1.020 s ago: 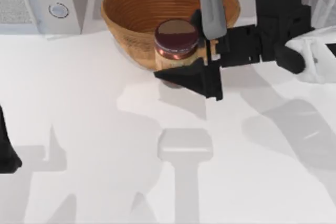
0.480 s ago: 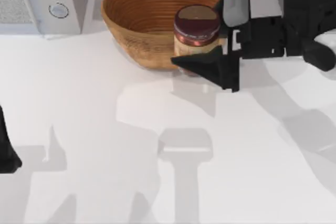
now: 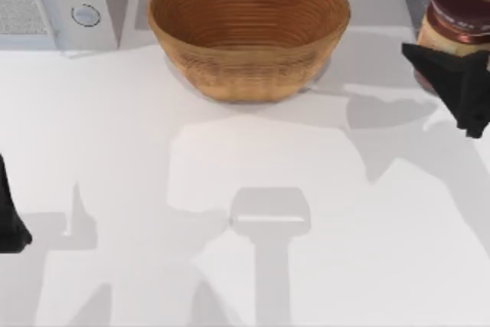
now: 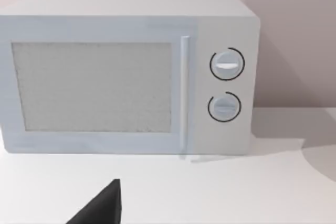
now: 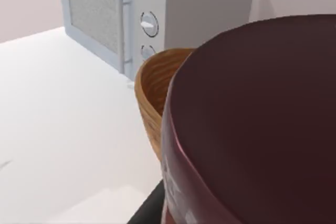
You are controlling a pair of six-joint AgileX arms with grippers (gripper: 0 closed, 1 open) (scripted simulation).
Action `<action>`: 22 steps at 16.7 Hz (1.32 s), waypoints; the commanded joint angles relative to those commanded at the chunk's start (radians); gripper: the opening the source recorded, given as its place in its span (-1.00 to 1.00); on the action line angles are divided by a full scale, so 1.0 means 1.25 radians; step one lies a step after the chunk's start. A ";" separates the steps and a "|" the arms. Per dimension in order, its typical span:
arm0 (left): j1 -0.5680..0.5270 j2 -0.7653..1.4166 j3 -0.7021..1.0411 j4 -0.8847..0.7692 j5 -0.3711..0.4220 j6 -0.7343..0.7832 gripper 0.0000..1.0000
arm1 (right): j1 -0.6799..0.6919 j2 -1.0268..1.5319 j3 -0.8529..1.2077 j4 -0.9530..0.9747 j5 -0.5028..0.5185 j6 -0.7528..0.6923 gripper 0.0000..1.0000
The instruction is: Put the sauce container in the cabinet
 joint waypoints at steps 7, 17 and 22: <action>0.000 0.000 0.000 0.000 0.000 0.000 1.00 | -0.114 -0.581 -0.349 -0.085 0.311 0.097 -1.00; 0.000 0.000 0.000 0.000 0.000 0.000 1.00 | -0.155 -0.879 -0.576 -0.105 0.489 0.139 -1.00; 0.000 0.000 0.000 0.000 0.000 0.000 1.00 | -0.146 -0.857 -0.550 -0.111 0.486 0.141 -1.00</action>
